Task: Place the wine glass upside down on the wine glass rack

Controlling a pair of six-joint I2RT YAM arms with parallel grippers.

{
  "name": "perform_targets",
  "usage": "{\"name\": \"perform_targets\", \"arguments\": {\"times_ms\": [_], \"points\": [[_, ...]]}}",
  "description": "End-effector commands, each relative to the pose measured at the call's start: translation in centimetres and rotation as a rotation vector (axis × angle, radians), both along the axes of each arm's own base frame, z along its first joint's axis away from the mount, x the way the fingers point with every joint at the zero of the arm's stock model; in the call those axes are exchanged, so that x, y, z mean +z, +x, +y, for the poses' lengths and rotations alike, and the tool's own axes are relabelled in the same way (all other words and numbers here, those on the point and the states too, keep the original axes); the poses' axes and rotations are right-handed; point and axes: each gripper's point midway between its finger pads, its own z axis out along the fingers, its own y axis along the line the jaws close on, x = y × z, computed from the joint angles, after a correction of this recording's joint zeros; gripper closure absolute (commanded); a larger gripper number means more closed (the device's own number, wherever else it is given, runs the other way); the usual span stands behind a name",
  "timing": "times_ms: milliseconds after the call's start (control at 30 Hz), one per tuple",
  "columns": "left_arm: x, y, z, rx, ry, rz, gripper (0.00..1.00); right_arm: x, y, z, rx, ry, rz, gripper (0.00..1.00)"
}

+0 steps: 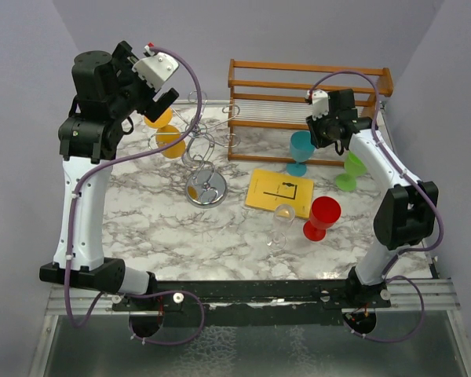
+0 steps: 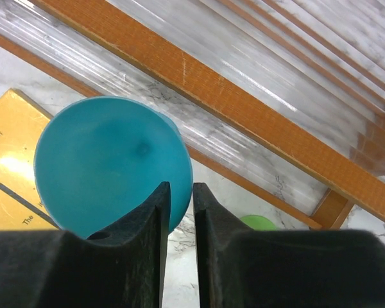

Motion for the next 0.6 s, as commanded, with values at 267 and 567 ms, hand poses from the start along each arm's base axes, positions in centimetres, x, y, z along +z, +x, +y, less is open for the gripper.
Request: {"name": "perform_targets", "arguments": {"times_ms": [267,567], "points": [[2.5,1.2,0.2,0.096,-0.185,-0.021,0.01,3.8,1.1,1.9,0.134,0.089,-0.057,0.99],[4.3,1.7,-1.3,0.047,-0.300,-0.022,0.01,11.2,-1.0,2.3,0.207,0.099,-0.205,0.99]]}}
